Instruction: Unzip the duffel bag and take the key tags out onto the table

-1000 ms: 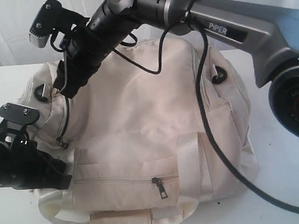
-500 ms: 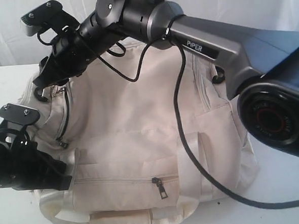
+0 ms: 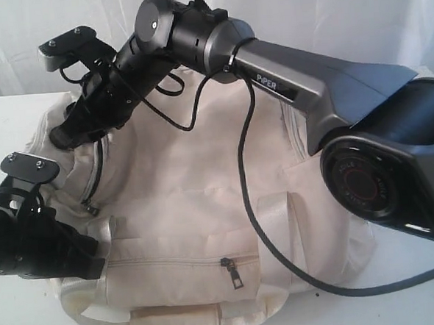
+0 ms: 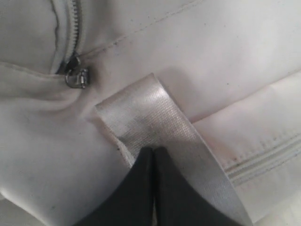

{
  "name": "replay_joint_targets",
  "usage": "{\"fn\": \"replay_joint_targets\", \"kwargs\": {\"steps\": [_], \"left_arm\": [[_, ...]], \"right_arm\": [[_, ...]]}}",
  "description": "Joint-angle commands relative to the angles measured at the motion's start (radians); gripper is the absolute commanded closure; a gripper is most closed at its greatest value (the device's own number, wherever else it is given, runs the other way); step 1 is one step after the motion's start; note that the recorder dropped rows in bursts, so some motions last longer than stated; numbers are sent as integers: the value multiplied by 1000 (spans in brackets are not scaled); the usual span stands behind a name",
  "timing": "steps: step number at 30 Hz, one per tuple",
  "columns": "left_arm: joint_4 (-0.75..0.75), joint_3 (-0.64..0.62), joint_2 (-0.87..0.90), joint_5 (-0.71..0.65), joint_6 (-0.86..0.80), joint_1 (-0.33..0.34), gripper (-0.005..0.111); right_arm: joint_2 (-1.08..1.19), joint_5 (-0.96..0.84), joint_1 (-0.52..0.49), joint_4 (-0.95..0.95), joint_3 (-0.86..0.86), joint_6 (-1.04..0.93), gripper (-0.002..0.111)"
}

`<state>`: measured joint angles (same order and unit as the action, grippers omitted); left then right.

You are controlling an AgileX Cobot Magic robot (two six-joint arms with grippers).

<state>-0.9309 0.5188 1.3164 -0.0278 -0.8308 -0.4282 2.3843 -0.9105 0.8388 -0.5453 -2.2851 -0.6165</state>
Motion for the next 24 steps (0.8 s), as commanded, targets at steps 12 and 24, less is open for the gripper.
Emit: {"fn": "replay_joint_targets", "kwargs": {"steps": [12, 24], "left_arm": [[-11, -23, -9, -46, -3, -3, 107], [-11, -10, -33, 14, 1, -3, 95]], "right_arm": [[-50, 238, -36, 3, -7, -16, 108], [-170, -266, -258, 110, -7, 84, 94]]}}
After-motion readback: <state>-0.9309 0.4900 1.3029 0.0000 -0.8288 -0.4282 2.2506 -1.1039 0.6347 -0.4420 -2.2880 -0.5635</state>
